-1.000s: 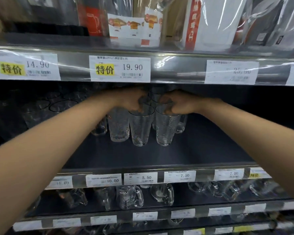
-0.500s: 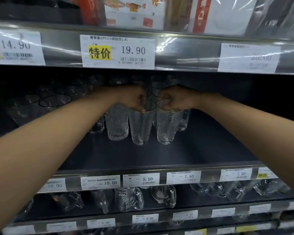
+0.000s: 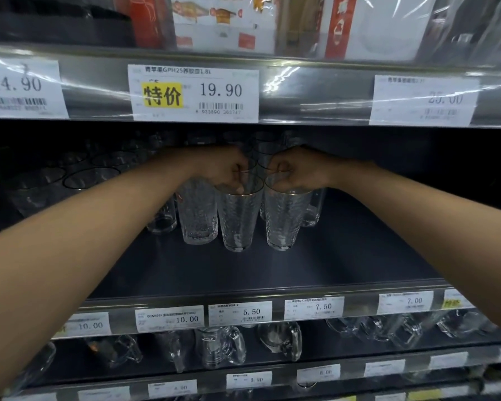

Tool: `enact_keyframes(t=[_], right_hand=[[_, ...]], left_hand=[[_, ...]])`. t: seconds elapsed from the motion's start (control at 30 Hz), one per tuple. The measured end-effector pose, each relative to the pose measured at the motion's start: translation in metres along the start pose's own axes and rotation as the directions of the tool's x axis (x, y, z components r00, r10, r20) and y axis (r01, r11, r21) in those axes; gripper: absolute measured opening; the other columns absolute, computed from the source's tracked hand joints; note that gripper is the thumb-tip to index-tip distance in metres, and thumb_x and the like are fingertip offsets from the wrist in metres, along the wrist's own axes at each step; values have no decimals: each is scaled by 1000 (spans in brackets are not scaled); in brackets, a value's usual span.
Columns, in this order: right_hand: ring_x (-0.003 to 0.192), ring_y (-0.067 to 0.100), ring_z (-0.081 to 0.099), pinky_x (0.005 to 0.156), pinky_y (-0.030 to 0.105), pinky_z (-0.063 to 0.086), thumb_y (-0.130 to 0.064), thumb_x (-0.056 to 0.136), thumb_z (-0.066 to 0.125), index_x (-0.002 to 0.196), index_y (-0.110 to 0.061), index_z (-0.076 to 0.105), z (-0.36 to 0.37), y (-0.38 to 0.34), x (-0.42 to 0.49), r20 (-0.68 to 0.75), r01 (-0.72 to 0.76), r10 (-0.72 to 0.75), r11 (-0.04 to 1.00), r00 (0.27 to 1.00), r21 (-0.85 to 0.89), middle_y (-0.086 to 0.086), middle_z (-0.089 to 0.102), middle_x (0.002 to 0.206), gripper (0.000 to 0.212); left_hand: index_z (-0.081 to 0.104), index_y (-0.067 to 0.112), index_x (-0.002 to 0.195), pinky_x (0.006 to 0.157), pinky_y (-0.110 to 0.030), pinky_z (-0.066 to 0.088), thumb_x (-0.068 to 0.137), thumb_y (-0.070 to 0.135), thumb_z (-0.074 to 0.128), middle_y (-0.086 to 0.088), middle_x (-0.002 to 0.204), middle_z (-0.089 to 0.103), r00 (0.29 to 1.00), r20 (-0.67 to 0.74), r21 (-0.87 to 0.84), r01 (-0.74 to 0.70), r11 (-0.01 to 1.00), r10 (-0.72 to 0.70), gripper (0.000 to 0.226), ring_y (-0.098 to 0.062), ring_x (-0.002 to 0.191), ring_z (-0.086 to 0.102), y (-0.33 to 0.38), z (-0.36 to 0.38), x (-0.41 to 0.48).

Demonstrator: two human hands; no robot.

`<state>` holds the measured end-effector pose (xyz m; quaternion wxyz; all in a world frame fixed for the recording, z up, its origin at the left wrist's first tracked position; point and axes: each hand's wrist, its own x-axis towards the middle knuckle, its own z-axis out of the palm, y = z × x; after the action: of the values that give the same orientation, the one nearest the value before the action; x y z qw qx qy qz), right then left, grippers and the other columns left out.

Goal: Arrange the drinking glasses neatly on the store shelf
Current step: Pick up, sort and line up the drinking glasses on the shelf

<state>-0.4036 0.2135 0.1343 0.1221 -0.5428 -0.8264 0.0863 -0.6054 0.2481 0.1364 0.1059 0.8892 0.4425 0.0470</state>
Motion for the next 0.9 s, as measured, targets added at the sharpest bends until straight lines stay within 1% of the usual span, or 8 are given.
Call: enact_keyframes(t=[0.17, 0.27, 0.37, 0.47, 0.57, 0.63, 0.77, 0.9], right_hand=[[90, 11, 52, 78, 25, 42, -19, 86, 74, 116, -12, 63, 1, 1, 3, 14, 11, -11, 1000, 1000, 14, -5, 57, 94, 32], [92, 12, 53, 82, 27, 45, -18, 86, 75, 116, -11, 64, 1, 2, 3, 12, 20, -20, 1000, 1000, 12, -2, 60, 99, 33], [93, 12, 53, 84, 28, 46, -18, 86, 75, 116, -10, 64, 1, 0, 3, 17, 14, -14, 1000, 1000, 4, 0, 60, 101, 33], [94, 12, 54, 85, 28, 46, -18, 86, 74, 113, -13, 65, 0, -2, 2, 13, 10, -9, 1000, 1000, -8, -2, 61, 102, 29], [92, 11, 54, 80, 26, 44, -19, 86, 74, 109, -16, 64, 0, -2, 1, 16, 4, -4, 1000, 1000, -1, -4, 60, 98, 25], [94, 12, 55, 82, 27, 44, -18, 87, 73, 108, -16, 64, 0, -2, 1, 17, 0, 0, 1000, 1000, 12, -2, 62, 100, 23], [99, 16, 58, 89, 29, 48, -18, 87, 73, 119, -9, 65, 0, -4, -2, 17, -17, 16, 1000, 1000, 10, 5, 65, 108, 34], [102, 15, 56, 89, 27, 46, -23, 88, 73, 120, -13, 63, -2, -5, -2, 32, -38, 38, 999, 999, -13, 0, 61, 108, 35]], left_hand=[[67, 0, 100, 69, -26, 38, 85, 12, 76, -4, 83, 64, 1000, -6, -12, -3, 1000, 3, 21, -17, 81, 53, -2, 0, 0], [67, 1, 99, 72, -27, 39, 85, 13, 76, -3, 84, 63, 1000, -14, -8, -4, 1000, 4, 20, -16, 81, 54, -2, 1, -1], [68, 1, 99, 71, -27, 40, 85, 12, 75, -5, 86, 64, 1000, -20, -18, -3, 1000, 2, 20, -15, 78, 54, -2, 1, -2], [68, 1, 99, 68, -26, 38, 85, 11, 75, 2, 76, 59, 1000, -22, -40, 1, 999, -2, 19, -11, 71, 50, -2, 2, -3], [67, 3, 100, 63, -23, 37, 85, 10, 75, 7, 73, 57, 1000, -27, -68, 3, 998, -5, 19, -6, 66, 48, -1, 3, -4], [67, 1, 101, 65, -23, 37, 85, 10, 75, 5, 75, 58, 999, -34, -85, 7, 996, -10, 21, -8, 69, 48, -1, 4, -5], [67, 1, 104, 72, -26, 38, 85, 11, 75, -2, 84, 61, 999, -37, -67, 17, 998, -19, 23, -15, 81, 52, 1, 4, -7], [67, 1, 102, 72, -32, 44, 85, 15, 74, -7, 85, 64, 999, -35, 0, 31, 1000, -31, 23, -18, 80, 54, 3, 3, -8]])
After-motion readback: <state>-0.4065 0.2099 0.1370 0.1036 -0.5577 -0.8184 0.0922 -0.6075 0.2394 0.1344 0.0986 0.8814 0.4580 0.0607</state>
